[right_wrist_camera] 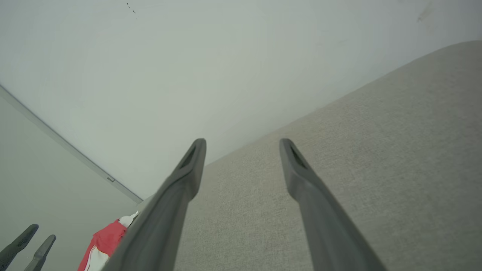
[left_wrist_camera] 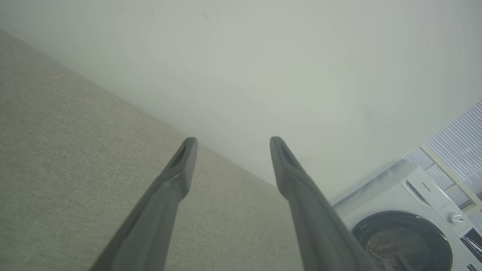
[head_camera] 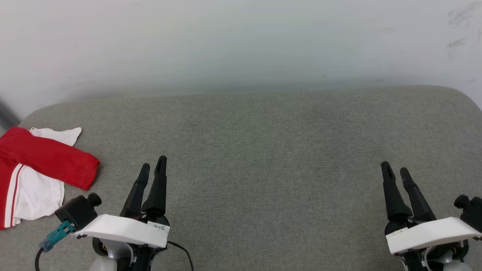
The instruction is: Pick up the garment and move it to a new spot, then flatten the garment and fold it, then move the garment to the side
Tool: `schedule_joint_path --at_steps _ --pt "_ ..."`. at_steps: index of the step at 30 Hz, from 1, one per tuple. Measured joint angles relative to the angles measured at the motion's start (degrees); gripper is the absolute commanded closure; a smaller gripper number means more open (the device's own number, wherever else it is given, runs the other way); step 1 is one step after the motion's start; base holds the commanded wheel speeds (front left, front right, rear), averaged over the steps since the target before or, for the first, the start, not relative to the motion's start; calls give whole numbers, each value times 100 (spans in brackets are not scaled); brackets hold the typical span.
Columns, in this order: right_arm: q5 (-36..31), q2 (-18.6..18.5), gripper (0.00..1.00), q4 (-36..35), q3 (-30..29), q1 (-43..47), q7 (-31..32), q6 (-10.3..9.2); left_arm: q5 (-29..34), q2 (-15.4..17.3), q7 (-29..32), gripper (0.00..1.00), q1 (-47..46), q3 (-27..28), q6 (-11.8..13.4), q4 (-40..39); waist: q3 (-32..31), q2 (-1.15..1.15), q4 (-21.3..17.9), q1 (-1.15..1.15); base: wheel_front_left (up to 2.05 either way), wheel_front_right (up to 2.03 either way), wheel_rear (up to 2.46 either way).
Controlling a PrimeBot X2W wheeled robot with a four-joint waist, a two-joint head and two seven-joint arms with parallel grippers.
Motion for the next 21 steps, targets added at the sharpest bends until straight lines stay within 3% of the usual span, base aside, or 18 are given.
schedule_joint_path --at_steps 21 --pt "-1706 -3 0 -414 21 193 4 1 1802 230 -324 0 15 -291 0 187 -21 0 18 0 0 0 0"
